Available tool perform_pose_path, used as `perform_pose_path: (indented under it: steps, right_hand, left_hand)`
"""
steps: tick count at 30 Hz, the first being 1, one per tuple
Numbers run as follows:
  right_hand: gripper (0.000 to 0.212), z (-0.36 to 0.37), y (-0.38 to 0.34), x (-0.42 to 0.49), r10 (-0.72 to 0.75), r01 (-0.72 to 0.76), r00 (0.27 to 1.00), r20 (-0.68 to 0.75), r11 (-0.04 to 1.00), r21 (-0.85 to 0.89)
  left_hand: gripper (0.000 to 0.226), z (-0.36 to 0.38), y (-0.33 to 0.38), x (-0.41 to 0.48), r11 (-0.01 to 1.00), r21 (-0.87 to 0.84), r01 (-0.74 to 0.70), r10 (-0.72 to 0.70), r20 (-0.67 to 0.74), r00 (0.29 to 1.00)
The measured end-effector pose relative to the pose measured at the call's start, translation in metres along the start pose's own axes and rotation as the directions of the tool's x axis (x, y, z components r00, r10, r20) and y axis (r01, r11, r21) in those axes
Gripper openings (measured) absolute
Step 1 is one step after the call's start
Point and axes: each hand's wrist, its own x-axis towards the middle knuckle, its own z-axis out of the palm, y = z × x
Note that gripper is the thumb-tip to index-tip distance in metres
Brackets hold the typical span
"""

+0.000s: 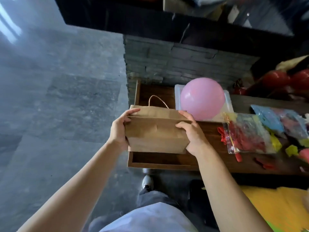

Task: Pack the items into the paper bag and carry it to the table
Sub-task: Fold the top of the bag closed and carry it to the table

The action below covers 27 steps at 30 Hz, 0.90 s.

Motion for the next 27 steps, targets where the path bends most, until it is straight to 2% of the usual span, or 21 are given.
perform_pose_path:
  steps: [4,7,10,13,17,19,23,25,27]
  right_hand:
    - [0.039,0.082,-0.033,-0.037,-0.088,0.097,0.983,0.160,0.994,-0.050]
    - [0.042,0.163,-0.033,-0.062,-0.097,0.105,0.953,0.288,0.994,-0.011]
    - [0.041,0.265,-0.017,-0.098,-0.066,0.083,0.882,0.467,0.996,-0.015]
    - [0.039,0.366,0.006,-0.143,-0.015,0.105,0.763,0.646,0.989,-0.101]
    - [0.038,0.492,0.050,-0.224,0.137,0.167,0.533,0.835,0.950,-0.263]
    - [0.034,0.550,0.080,-0.276,0.202,0.221,0.408,0.890,0.924,-0.311]
    - [0.024,0.631,0.146,-0.377,0.303,0.323,0.197,0.932,0.878,-0.354]
    - [0.023,0.660,0.181,-0.426,0.365,0.369,0.086,0.927,0.853,-0.370]
    - [0.022,0.681,0.212,-0.467,0.395,0.410,0.012,0.918,0.836,-0.365]
  left_hand:
    - [0.044,-0.065,0.058,-0.051,0.990,-0.067,-0.123,0.121,-0.028,0.992]
    - [0.047,-0.134,0.089,-0.103,0.960,-0.108,-0.258,0.244,-0.124,0.962]
    - [0.046,-0.225,0.107,-0.176,0.909,-0.128,-0.397,0.353,-0.271,0.895]
    - [0.046,-0.312,0.108,-0.262,0.849,-0.140,-0.509,0.422,-0.399,0.814]
    - [0.047,-0.407,0.080,-0.388,0.737,-0.104,-0.668,0.486,-0.605,0.630]
    - [0.047,-0.443,0.054,-0.452,0.667,-0.085,-0.740,0.468,-0.725,0.506]
    - [0.043,-0.482,-0.003,-0.555,0.572,0.012,-0.820,0.314,-0.927,0.206]
    - [0.041,-0.493,-0.029,-0.597,0.536,0.074,-0.841,0.212,-0.976,0.049]
    - [0.040,-0.501,-0.050,-0.629,0.506,0.112,-0.855,0.118,-0.991,-0.061]
